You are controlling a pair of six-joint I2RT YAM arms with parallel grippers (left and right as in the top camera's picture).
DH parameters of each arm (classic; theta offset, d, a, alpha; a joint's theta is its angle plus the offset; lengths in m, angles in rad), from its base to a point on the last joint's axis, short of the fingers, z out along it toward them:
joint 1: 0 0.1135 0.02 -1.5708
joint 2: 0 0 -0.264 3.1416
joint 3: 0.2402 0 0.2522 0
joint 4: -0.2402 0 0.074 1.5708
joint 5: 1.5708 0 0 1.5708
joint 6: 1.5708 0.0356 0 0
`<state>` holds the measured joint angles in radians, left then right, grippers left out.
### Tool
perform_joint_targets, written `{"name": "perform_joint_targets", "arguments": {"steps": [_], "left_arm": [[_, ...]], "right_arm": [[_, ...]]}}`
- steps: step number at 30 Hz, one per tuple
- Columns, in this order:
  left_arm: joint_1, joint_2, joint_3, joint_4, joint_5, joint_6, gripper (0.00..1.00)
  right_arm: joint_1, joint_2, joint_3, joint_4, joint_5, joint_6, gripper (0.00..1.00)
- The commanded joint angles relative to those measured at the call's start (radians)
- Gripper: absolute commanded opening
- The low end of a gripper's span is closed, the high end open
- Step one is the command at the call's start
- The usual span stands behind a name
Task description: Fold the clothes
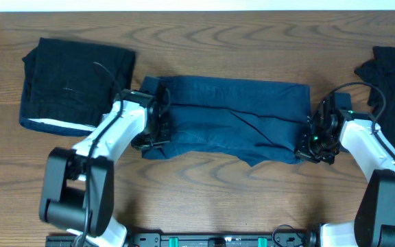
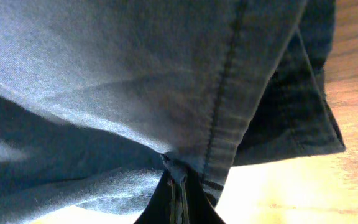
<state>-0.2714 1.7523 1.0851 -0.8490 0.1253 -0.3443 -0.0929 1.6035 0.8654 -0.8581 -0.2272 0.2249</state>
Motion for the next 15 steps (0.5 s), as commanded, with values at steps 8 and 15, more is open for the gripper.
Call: {"name": "perform_joint_targets", "arguments": {"steps": [8,15], "left_arm": [[-0.003,0.137,-0.006,0.098,-0.003,-0.013,0.06],[-0.003,0.192,-0.006,0.222,-0.003,-0.012,0.06]], "right_arm": [[0.028,0.005,-0.071,0.161,0.026,0.033,0.01],[0.028,0.010,-0.099,0.268,0.108,0.060,0.01]]}}
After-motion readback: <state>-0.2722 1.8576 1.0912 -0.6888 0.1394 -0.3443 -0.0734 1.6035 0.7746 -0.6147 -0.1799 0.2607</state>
